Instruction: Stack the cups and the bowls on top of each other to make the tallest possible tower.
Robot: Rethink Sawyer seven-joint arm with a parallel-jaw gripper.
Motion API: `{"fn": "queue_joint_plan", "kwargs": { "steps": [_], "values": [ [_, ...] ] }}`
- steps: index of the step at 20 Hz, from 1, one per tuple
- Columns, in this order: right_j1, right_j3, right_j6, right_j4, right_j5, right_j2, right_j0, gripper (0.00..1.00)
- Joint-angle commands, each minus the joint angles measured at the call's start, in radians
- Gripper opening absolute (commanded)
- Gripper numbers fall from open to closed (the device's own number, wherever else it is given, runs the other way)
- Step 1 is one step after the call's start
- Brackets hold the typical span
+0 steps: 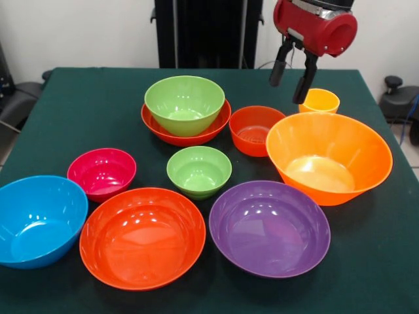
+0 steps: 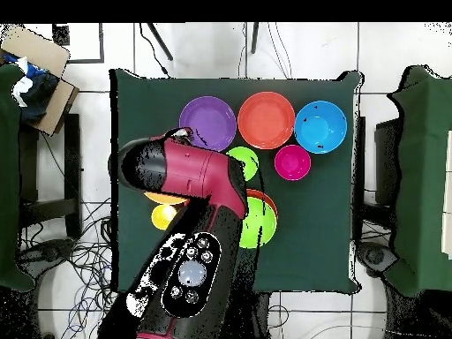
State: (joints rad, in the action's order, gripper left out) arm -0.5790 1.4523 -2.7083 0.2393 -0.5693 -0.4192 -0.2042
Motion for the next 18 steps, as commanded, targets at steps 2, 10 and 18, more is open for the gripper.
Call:
{"fn": "queue_joint_plan", "kwargs": {
  "steps": [2,10,18],
  "values": [
    [0.059,0.054,0.014,-0.091,0.076,0.105,-0.017,1.00],
    [0.120,0.042,-0.027,-0.092,0.146,0.082,-0.039,1.00],
    [0.173,0.017,-0.051,-0.075,0.173,0.052,-0.064,1.00]
  ]
}}
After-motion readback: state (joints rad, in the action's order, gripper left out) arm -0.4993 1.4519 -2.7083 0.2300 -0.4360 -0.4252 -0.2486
